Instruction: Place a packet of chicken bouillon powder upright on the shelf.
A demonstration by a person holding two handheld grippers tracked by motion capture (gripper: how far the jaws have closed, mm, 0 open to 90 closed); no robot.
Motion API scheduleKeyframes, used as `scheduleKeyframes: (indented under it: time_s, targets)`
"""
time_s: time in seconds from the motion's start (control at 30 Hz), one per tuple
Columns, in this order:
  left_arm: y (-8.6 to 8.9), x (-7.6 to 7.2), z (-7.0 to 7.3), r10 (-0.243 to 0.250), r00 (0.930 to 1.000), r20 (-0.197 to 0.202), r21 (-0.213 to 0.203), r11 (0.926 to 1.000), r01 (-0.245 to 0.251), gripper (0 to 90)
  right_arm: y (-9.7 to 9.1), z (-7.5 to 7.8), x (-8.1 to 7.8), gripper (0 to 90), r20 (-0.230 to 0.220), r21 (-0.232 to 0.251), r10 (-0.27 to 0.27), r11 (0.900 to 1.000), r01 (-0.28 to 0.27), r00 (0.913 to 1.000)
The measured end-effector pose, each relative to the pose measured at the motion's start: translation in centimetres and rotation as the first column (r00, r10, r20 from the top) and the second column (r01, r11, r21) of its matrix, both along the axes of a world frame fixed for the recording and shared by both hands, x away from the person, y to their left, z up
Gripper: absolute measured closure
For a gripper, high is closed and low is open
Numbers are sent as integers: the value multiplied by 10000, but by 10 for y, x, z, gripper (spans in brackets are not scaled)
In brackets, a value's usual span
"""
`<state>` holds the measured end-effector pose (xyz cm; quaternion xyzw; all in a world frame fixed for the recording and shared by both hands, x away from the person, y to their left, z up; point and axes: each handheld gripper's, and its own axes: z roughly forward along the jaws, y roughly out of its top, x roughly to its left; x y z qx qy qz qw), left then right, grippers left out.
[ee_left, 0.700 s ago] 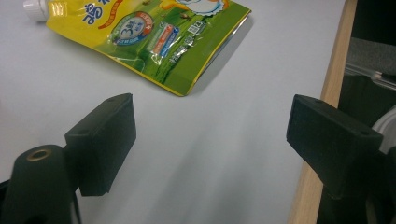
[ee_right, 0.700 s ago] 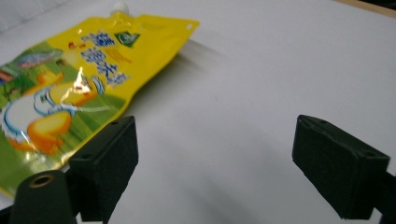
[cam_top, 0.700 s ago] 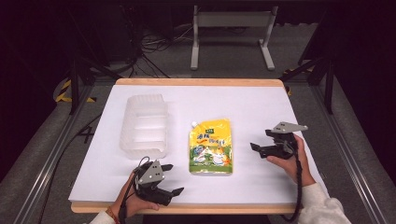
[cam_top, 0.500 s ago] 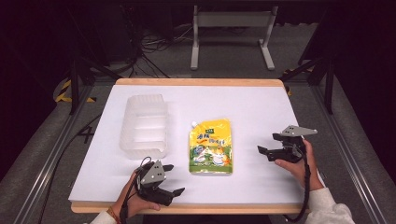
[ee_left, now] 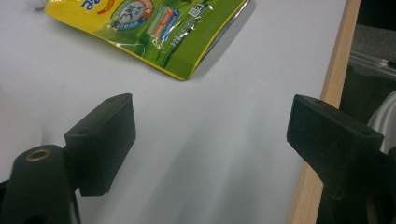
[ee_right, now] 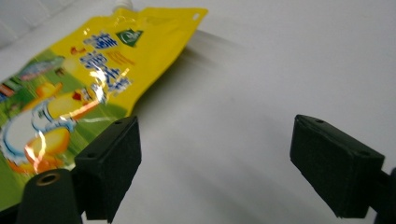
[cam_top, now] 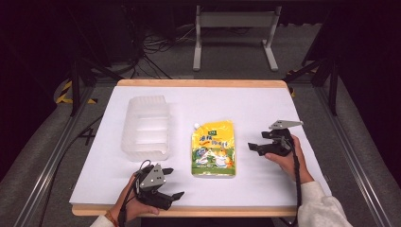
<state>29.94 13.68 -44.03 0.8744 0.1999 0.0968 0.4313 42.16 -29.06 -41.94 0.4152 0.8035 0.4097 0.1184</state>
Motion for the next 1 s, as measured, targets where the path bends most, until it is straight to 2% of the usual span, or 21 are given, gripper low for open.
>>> scheduleKeyframes:
  time_s: [0.07,0.13,0.23,0.3,0.43,0.53,0.63,0.77,0.8,0.83,0.9,0.93,1.0]
  targets:
    - [3,-2,1,80,10000,46,44,10000,-80,165,12,-1,10,158,-165,142,157,9998,-155,9997]
    - [5,-3,1,164,9999,50,-12,9999,-164,168,22,-5,20,148,-536,254,373,9990,-359,9979]
    - [9,-4,0,292,9996,-2,-36,9996,-292,169,38,-11,32,154,-724,266,607,9979,-590,9955]
    - [11,-5,0,317,9995,-12,-24,9995,-317,169,45,-15,37,149,-918,248,752,9970,-732,9929]
    - [13,-7,0,327,9995,43,-25,9995,-327,168,61,-20,45,133,-1370,518,1136,9929,-1074,9840]
    - [13,-7,1,362,9993,78,-18,9993,-361,167,67,-20,49,140,-1362,554,1137,9927,-1070,9841]
    - [14,-8,2,361,9993,69,-102,9993,-360,167,75,-23,53,153,-1496,1126,1319,9869,-1156,9799]
    - [13,-6,1,342,9994,-21,-90,9994,-342,166,76,-26,55,317,-1691,1825,1453,9766,-1139,9748]
    - [13,-6,1,329,9995,-20,-66,9994,-329,167,76,-26,55,392,-1794,1967,1522,9736,-1161,9719]
    - [12,-5,0,290,9996,-42,-82,9995,-291,167,77,-27,56,408,-1785,1981,1601,9723,-1239,9708]
    - [12,-5,0,275,9996,-64,-96,9996,-275,166,79,-27,56,583,-1774,1874,1524,9751,-1187,9723]
    - [12,-5,0,293,9995,-112,-84,9995,-293,166,79,-27,56,583,-1774,1874,1524,9751,-1187,9723]
    - [12,-4,0,304,9994,-155,-88,9995,-306,165,79,-26,53,711,-1612,1677,1543,9776,-1270,9748]
